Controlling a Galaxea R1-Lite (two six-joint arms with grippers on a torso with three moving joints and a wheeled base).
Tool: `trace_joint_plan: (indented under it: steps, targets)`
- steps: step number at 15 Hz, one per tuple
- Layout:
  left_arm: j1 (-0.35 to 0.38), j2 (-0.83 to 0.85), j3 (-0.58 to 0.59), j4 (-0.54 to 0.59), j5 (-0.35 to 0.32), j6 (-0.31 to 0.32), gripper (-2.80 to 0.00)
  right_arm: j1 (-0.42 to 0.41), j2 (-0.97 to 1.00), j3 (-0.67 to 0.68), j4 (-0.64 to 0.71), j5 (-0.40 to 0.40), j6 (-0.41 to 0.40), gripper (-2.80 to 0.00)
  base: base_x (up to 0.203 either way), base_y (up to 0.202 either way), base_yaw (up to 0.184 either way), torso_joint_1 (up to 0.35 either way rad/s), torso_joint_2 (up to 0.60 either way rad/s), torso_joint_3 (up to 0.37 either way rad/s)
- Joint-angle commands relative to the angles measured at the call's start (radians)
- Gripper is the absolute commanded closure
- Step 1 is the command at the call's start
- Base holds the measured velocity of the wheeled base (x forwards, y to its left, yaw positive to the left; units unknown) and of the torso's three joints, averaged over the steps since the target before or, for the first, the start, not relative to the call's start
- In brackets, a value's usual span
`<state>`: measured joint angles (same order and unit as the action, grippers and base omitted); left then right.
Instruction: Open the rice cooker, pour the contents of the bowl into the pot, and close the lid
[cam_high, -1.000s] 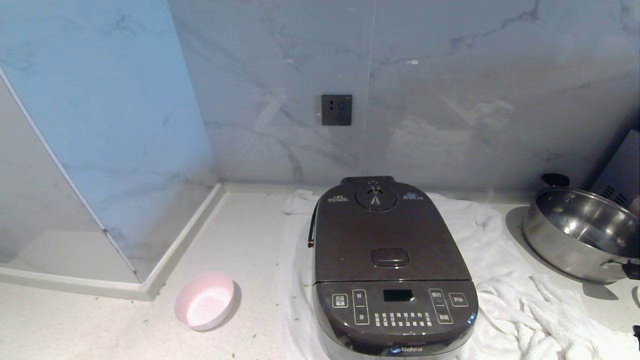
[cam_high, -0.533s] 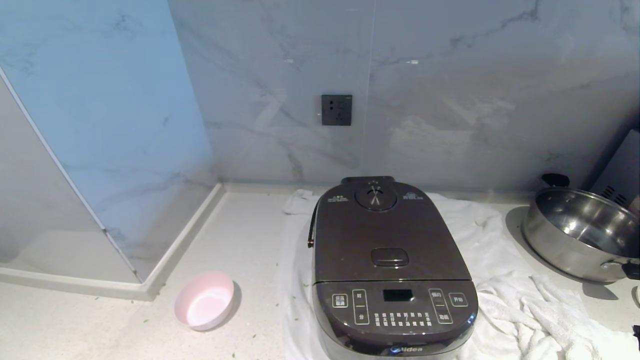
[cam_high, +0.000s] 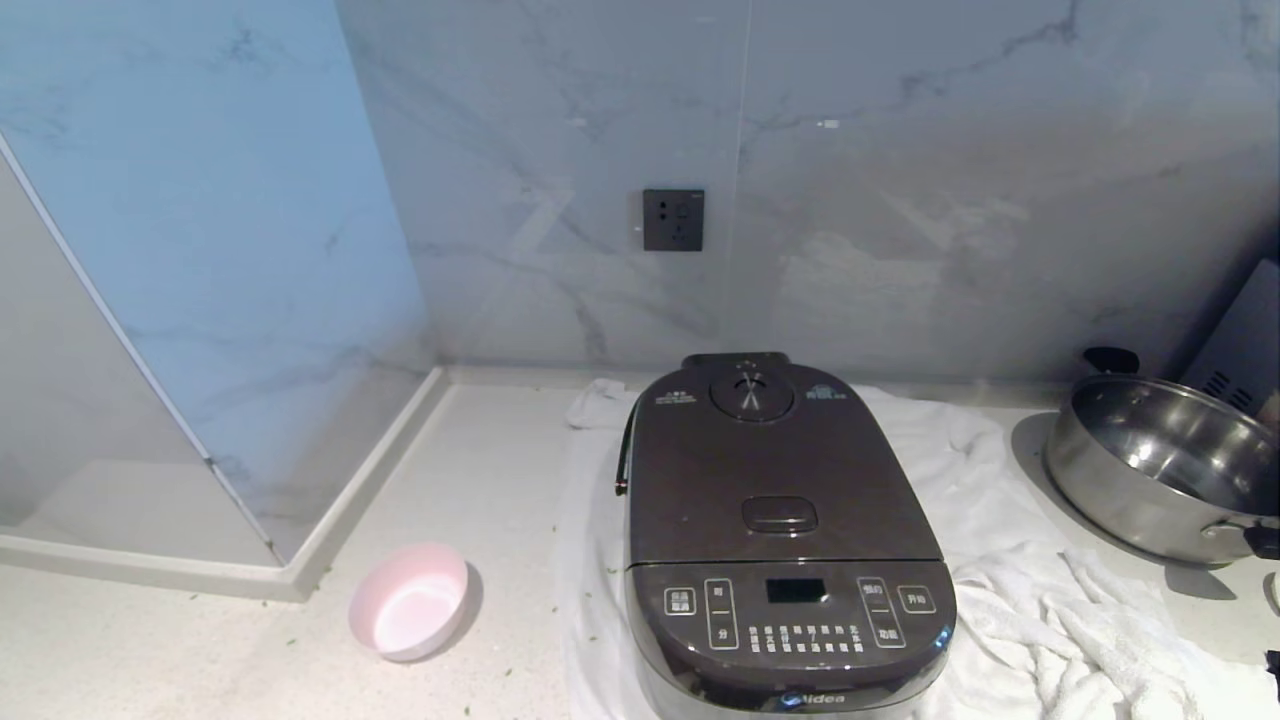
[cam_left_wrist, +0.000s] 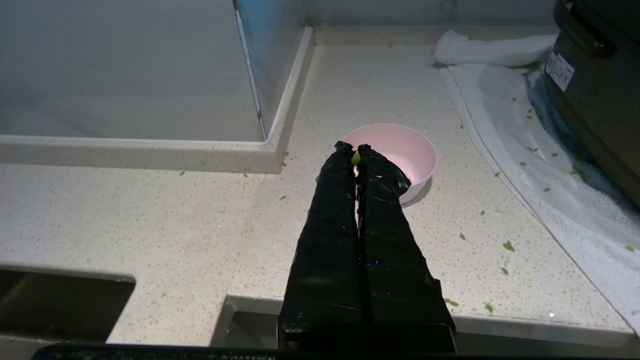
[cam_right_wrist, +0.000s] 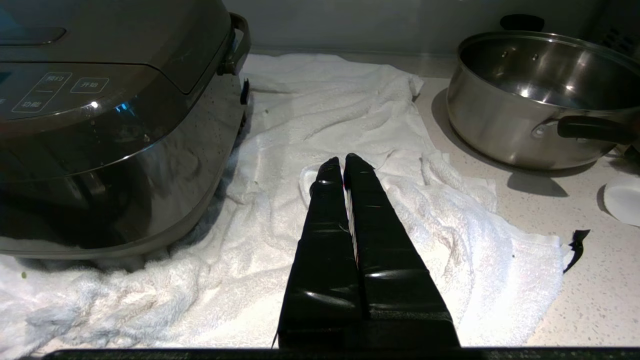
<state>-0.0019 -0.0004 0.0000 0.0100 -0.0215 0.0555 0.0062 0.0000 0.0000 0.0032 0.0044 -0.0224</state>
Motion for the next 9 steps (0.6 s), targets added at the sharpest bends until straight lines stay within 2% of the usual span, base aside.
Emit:
trace_joint_plan:
  steps: [1, 9]
  targets:
    - [-0.001, 0.002, -0.002, 0.001, 0.000, -0.003, 0.00, 0.000, 0.002, 0.000, 0.000, 0.000, -0.001, 0.00, 0.000, 0.000, 0.000, 0.000, 0.00, 0.000]
    - [-0.001, 0.002, -0.002, 0.002, 0.000, -0.003, 0.00, 0.000, 0.001, 0.000, 0.000, 0.000, 0.001, 0.00, 0.000, 0.000, 0.000, 0.000, 0.00, 0.000]
